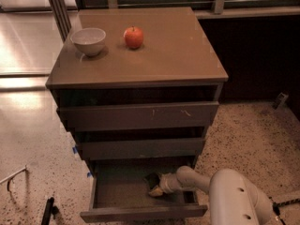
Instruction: Pick sponge from bottom drawer and place on counter
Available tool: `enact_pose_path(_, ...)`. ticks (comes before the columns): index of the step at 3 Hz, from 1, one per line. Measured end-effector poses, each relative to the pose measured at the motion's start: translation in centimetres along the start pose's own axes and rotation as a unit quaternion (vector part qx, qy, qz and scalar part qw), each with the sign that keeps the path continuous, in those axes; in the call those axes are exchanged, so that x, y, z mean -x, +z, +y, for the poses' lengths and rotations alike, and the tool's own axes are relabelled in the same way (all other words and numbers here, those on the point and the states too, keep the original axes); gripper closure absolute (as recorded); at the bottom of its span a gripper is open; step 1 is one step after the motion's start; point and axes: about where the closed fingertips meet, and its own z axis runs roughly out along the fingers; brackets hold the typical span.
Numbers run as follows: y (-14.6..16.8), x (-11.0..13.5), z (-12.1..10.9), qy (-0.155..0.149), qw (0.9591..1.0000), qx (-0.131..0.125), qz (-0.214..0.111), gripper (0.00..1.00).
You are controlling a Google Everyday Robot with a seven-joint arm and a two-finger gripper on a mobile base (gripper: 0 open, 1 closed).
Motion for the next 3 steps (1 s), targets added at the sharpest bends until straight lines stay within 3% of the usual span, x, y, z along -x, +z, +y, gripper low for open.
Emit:
enact_pose_path(2, -2.1, 1.9, 1.2, -0.01, 0.9999, 0.01, -0.005, 1.0)
enact_pose_path(3, -4.3, 3.9, 1.6, -0.036, 0.999, 0.027, -0.004, 1.0)
